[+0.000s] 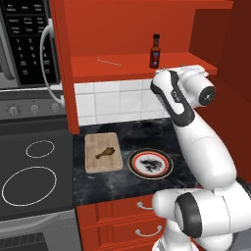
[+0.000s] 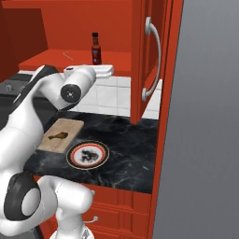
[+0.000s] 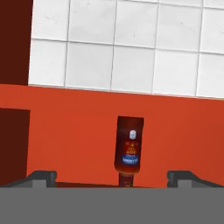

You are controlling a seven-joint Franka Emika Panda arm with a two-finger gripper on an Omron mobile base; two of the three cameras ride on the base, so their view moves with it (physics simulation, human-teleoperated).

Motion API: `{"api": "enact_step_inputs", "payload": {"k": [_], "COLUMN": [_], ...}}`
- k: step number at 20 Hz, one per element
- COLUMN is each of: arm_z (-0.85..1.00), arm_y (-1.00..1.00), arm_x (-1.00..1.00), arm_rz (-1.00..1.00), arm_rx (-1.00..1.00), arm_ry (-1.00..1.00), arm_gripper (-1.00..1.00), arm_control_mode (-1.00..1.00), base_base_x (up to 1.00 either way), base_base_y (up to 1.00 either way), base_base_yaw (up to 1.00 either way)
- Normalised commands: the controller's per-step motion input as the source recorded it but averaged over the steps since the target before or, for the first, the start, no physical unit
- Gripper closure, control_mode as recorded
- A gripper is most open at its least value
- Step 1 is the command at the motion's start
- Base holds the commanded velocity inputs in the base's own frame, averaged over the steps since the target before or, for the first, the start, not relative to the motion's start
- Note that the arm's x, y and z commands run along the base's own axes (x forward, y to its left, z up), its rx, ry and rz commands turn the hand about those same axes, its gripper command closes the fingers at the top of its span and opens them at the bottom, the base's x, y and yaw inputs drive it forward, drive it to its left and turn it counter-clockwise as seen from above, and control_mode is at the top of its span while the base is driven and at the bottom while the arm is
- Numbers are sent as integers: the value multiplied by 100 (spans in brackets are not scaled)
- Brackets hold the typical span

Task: Pick the chicken drumstick from the plate and place it on the cutting board. Then pick the condiment bottle from the cabinet and place it next to the cutting board.

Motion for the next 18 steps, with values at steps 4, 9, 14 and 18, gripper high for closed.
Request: {"api": "enact_step_inputs", "payload": {"k": [4,9,14,18], "arm_z": [31,31,36,33], "arm_y": [4,10,7,8], "arm_x": [0,0,0,0], "arm_rz": [0,0,0,0], "arm_rx": [2,5,6,6], "arm_ry": [12,8,6,4], "arm_gripper": [-100,-100,-100,-100], "arm_control_mode": [-100,-100,-100,-100], "base_base_x": [0,0,0,0], "base_base_y": [0,0,0,0], "base_base_yaw": [0,0,0,0]}}
